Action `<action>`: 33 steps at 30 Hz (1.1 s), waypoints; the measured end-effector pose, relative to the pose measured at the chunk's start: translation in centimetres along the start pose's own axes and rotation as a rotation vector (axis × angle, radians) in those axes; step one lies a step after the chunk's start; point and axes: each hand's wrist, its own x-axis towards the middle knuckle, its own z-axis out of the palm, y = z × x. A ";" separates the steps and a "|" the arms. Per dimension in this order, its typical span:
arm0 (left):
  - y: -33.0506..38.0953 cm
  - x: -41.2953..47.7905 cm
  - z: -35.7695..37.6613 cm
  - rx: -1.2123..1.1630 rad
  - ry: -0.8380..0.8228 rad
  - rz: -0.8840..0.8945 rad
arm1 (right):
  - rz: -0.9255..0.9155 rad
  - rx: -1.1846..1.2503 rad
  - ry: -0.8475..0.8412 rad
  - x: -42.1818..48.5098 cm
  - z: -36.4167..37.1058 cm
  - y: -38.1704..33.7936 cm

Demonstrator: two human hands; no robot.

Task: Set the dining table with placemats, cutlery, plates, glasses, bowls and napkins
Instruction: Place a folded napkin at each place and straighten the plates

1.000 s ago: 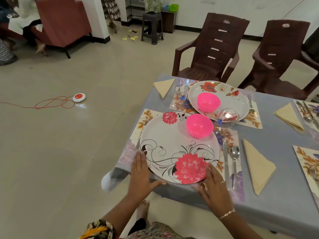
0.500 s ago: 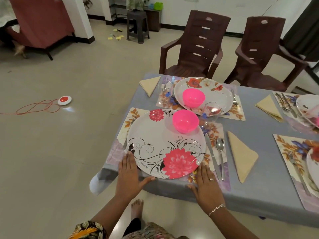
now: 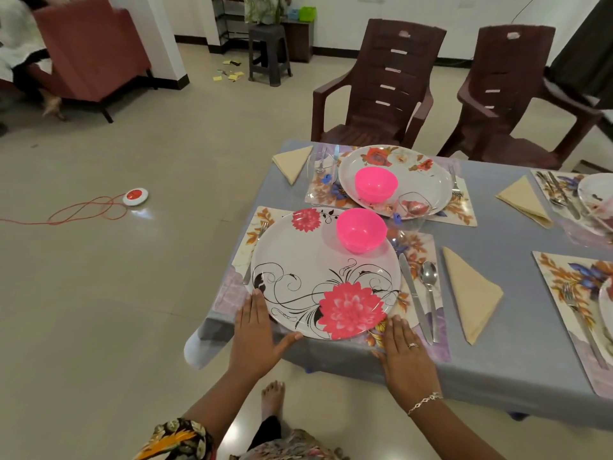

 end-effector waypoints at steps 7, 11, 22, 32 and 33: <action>-0.1 -0.4 -0.3 0.036 -0.018 -0.001 | 0.106 0.026 -0.087 -0.2 -0.5 -0.6; -0.3 -0.2 0.0 0.030 -0.002 -0.004 | 0.217 0.176 -0.082 1.2 -2.6 -1.8; -0.1 0.0 -0.1 0.005 0.036 0.014 | 0.186 0.162 -0.036 2.0 -4.1 -2.7; -0.4 1.2 -0.6 0.053 0.031 -0.008 | 0.199 0.064 -0.010 2.3 -4.6 -3.1; -0.5 1.2 -0.8 0.047 0.057 0.008 | 0.197 0.066 -0.001 2.3 -4.5 -3.2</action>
